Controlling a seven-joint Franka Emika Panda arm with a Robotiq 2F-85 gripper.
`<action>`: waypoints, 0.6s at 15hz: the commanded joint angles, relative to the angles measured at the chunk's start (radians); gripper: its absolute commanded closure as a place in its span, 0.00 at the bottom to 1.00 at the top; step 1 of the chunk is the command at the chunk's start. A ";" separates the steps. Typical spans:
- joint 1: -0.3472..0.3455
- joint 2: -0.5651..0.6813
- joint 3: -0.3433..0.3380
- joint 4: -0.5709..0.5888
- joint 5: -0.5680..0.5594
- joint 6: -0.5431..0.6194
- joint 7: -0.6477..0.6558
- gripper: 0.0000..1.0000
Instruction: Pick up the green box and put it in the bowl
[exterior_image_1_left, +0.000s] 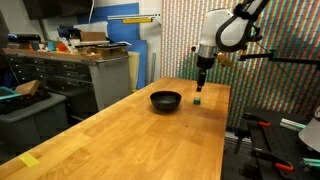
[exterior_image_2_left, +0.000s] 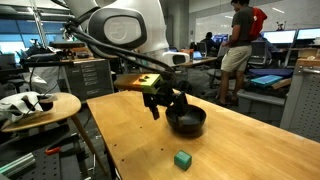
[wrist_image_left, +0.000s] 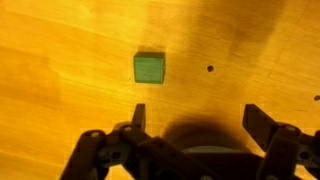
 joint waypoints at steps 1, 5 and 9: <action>-0.037 0.097 -0.010 0.056 -0.008 0.069 -0.040 0.00; -0.087 0.187 0.004 0.104 0.014 0.090 -0.077 0.00; -0.134 0.254 0.027 0.148 0.022 0.083 -0.109 0.00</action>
